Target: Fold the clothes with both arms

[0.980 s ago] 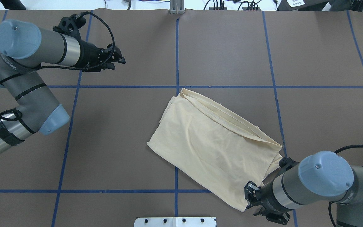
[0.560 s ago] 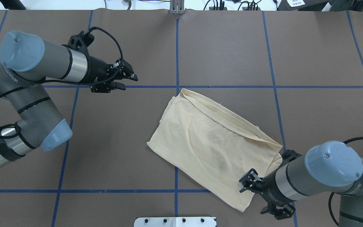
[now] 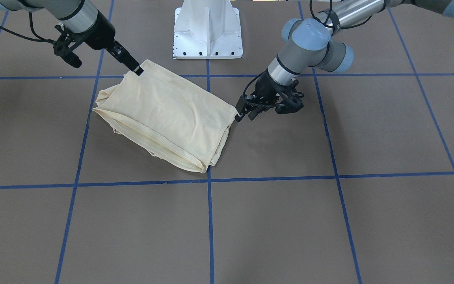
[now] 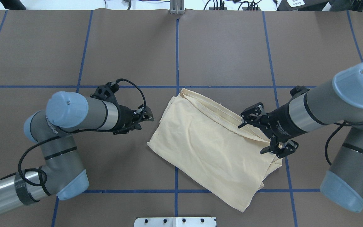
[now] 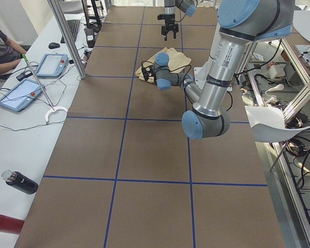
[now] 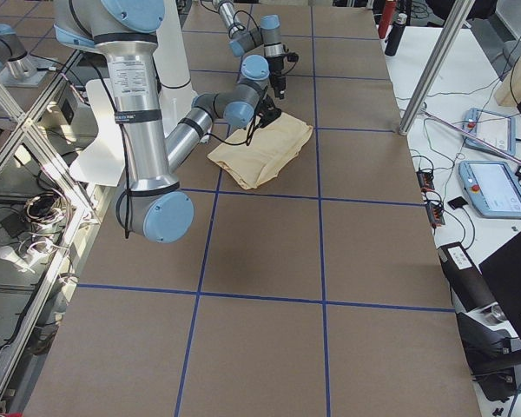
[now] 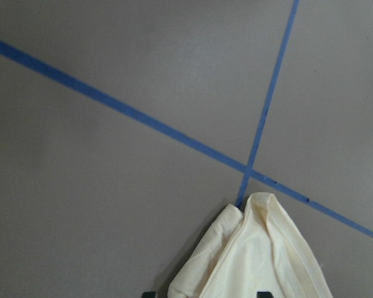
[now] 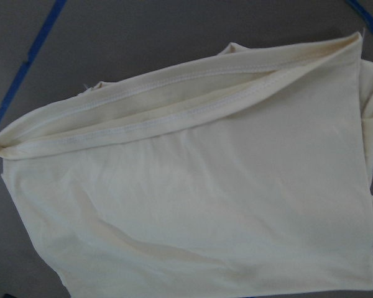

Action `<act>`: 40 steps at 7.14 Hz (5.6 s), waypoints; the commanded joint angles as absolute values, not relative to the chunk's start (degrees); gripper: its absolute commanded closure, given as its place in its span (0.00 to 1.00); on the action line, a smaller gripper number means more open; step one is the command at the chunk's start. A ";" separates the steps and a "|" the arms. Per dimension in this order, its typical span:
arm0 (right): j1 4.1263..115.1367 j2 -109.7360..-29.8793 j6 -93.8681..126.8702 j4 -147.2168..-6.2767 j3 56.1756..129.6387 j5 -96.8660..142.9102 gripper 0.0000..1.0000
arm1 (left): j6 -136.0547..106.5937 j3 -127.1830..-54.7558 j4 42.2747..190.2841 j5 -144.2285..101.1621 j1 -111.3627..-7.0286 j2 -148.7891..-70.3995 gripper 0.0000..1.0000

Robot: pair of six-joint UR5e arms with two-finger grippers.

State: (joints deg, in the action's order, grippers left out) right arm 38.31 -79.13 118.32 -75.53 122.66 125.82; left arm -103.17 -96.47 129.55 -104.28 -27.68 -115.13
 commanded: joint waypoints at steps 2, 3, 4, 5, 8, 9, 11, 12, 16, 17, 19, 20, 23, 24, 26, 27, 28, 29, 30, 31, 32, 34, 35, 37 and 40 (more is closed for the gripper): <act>42.70 -78.22 111.10 -75.50 118.49 126.30 0.00 | -105.12 -95.81 128.23 -101.34 -22.86 -114.87 0.37; 42.98 -78.22 111.01 -75.50 118.22 126.56 0.00 | -105.20 -95.02 128.23 -101.25 -22.76 -115.13 0.37; 43.15 -78.31 111.01 -75.50 118.04 126.56 0.00 | -105.12 -95.01 128.23 -101.25 -22.59 -115.22 0.39; 43.33 -78.31 111.01 -75.59 118.21 126.65 0.00 | -105.20 -95.01 128.15 -101.25 -22.59 -115.22 0.44; 43.24 -78.49 111.01 -75.59 118.04 126.65 0.00 | -105.73 -94.31 128.23 -99.06 -22.59 -115.40 1.00; 43.24 -78.40 111.01 -75.59 117.95 126.39 0.00 | -105.21 -94.48 128.23 -99.05 -22.67 -115.66 1.00; 43.24 -78.22 111.09 -75.32 118.30 126.21 0.00 | -97.18 -92.30 128.41 -99.14 -28.87 -117.23 1.00; 42.89 -78.14 111.18 -75.15 118.21 126.12 0.00 | -93.81 -88.89 128.76 -99.14 -33.70 -119.60 1.00; 35.19 -72.87 111.88 -75.32 116.37 114.14 0.00 | -87.04 -61.64 141.93 -99.40 -45.07 -133.93 0.56; 31.07 -72.17 112.84 -75.41 116.28 109.30 0.00 | -85.53 -62.92 141.86 -100.27 -46.39 -134.03 0.40; 21.05 -71.72 125.85 -75.94 114.62 97.96 0.00 | -85.52 -71.14 141.50 -108.59 -49.82 -128.45 0.40; 17.61 -69.89 136.74 -76.11 112.35 93.82 0.01 | -85.26 -76.15 141.24 -109.15 -51.14 -124.58 0.40; 14.33 -59.99 148.95 -83.72 103.93 88.51 0.03 | -85.87 -83.74 138.96 -109.07 -51.33 -120.33 0.40; 14.07 -59.94 148.45 -83.41 103.45 88.07 0.04 | -85.87 -85.93 136.61 -109.07 -51.33 -119.63 0.40; 14.67 -59.94 146.96 -83.41 102.83 88.07 0.09 | -85.96 -86.22 136.14 -108.90 -51.24 -119.62 0.40; 15.03 -60.38 147.39 -83.50 102.57 88.15 0.10 | -86.39 -86.22 136.14 -108.81 -51.24 -119.62 0.40; 14.94 -60.38 147.39 -83.58 102.31 88.15 0.10 | -86.40 -86.05 136.14 -108.72 -51.24 -119.62 0.40; 15.38 -60.21 147.13 -83.50 101.61 88.24 0.10 | -86.40 -86.13 136.14 -108.72 -51.15 -119.27 0.40; 15.47 -60.21 146.95 -83.50 101.25 88.24 0.10 | -86.40 -86.05 136.14 -108.63 -51.15 -119.27 0.40; 15.38 -60.12 146.95 -83.50 100.81 88.42 0.10 | -86.40 -85.78 136.14 -108.63 -50.98 -119.27 0.40; 15.29 -59.94 146.95 -83.50 100.72 88.59 0.11 | -86.57 -85.69 136.14 -108.63 -50.98 -119.27 0.40; 15.29 -59.85 147.13 -83.67 100.81 88.77 0.44 | -86.66 -85.69 136.14 -108.72 -50.89 -119.27 0.40; 15.21 -59.94 147.39 -83.85 100.72 88.77 0.81 | -86.75 -85.69 136.14 -108.81 -50.89 -119.27 0.40; 14.86 -60.03 147.48 -83.50 100.81 88.86 1.00 | -87.45 -85.69 136.23 -108.72 -50.89 -119.27 0.40; 15.29 -60.38 146.87 -83.93 102.91 90.61 1.00 | -87.63 -85.61 136.23 -108.90 -50.71 -119.27 0.40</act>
